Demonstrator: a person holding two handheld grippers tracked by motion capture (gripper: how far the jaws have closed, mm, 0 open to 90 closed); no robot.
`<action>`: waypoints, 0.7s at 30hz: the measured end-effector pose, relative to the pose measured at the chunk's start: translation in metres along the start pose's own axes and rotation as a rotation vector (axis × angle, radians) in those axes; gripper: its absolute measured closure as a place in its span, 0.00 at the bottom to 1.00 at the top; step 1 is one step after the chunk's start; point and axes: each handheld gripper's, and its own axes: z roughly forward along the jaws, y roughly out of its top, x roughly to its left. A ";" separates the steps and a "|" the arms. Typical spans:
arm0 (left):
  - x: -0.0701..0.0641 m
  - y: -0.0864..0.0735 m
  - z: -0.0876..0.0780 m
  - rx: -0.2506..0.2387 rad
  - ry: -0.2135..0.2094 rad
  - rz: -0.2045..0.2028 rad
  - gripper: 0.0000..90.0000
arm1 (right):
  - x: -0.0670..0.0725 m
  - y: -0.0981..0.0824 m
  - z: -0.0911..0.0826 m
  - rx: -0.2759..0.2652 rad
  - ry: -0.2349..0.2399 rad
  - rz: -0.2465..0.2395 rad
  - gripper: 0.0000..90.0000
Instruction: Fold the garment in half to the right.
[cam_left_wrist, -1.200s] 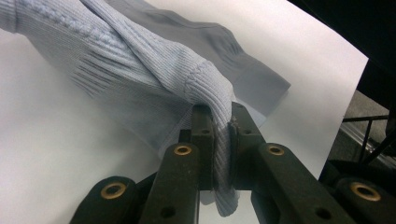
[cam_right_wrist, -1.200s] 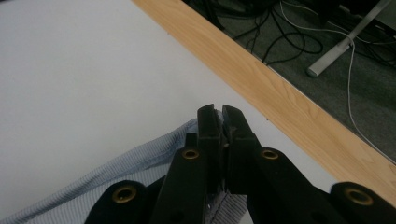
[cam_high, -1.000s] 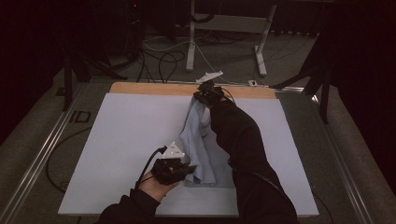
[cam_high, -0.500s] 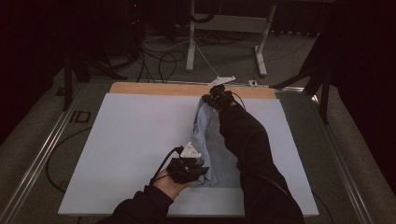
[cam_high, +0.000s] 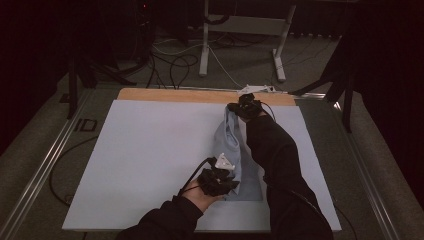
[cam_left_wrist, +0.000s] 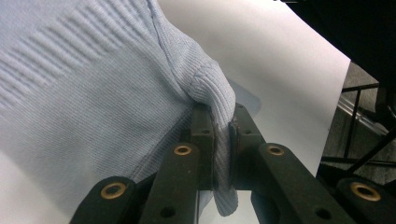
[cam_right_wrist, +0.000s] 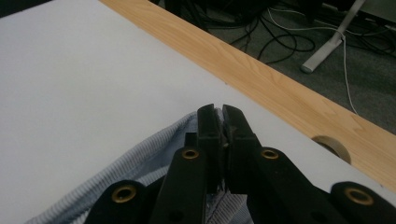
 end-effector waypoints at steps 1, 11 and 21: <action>-0.001 0.002 0.004 0.005 0.001 0.001 0.93 | -0.002 -0.002 0.000 0.000 0.003 0.000 0.97; -0.003 0.005 0.032 0.043 0.008 -0.017 0.93 | -0.013 -0.016 0.012 0.010 0.034 0.024 0.97; -0.004 0.005 0.048 0.056 0.025 -0.033 0.93 | -0.017 -0.029 0.030 0.033 0.066 0.052 0.96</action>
